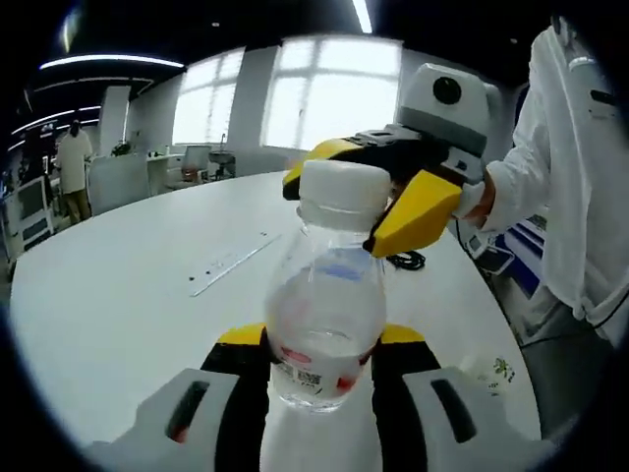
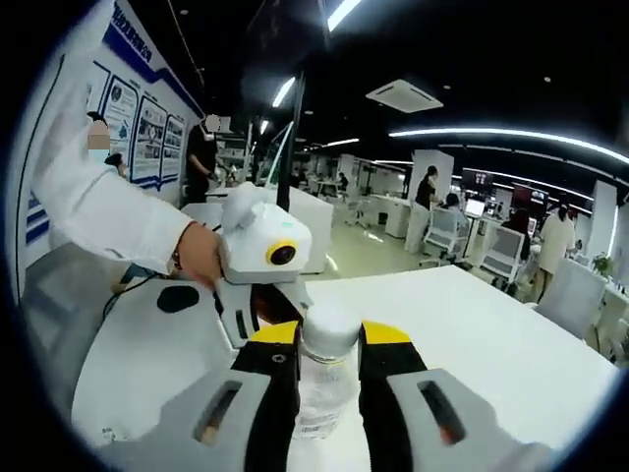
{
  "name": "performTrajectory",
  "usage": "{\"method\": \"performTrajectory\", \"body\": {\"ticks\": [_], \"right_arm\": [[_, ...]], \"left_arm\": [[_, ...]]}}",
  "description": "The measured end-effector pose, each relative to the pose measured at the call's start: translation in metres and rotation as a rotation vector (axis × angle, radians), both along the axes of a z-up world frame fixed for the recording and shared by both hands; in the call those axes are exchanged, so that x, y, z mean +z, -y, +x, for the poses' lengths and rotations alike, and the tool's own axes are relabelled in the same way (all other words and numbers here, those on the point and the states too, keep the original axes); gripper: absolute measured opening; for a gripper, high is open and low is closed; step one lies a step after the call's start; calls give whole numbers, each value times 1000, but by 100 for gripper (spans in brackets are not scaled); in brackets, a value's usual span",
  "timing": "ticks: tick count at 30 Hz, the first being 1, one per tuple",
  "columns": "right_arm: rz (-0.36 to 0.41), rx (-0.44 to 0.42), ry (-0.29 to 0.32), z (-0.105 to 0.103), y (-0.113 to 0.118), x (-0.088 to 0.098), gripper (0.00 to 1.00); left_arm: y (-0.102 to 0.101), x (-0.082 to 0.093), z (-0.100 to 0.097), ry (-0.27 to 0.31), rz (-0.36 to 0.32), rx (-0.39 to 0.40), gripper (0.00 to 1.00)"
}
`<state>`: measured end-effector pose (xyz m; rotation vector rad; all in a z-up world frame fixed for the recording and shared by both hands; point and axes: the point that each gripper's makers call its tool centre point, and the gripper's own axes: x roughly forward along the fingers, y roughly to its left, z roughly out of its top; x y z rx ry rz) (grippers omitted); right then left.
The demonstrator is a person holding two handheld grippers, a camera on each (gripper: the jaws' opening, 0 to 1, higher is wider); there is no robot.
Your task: Arrange the tabletop items into an orderly group along one side of the table until the central work area is clear of visible clutter.
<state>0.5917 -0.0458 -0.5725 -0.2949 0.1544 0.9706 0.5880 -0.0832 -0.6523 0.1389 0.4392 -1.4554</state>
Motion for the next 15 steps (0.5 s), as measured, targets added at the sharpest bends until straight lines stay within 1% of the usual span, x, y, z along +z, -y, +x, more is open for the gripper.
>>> {"method": "performTrajectory", "body": {"ticks": [9, 15], "right_arm": [[-15, -3, 10, 5, 0, -9, 20], [-43, -4, 24, 6, 2, -13, 20]], "left_arm": [[1, -9, 7, 14, -2, -3, 40], [5, -13, 9, 22, -6, -13, 40]]}}
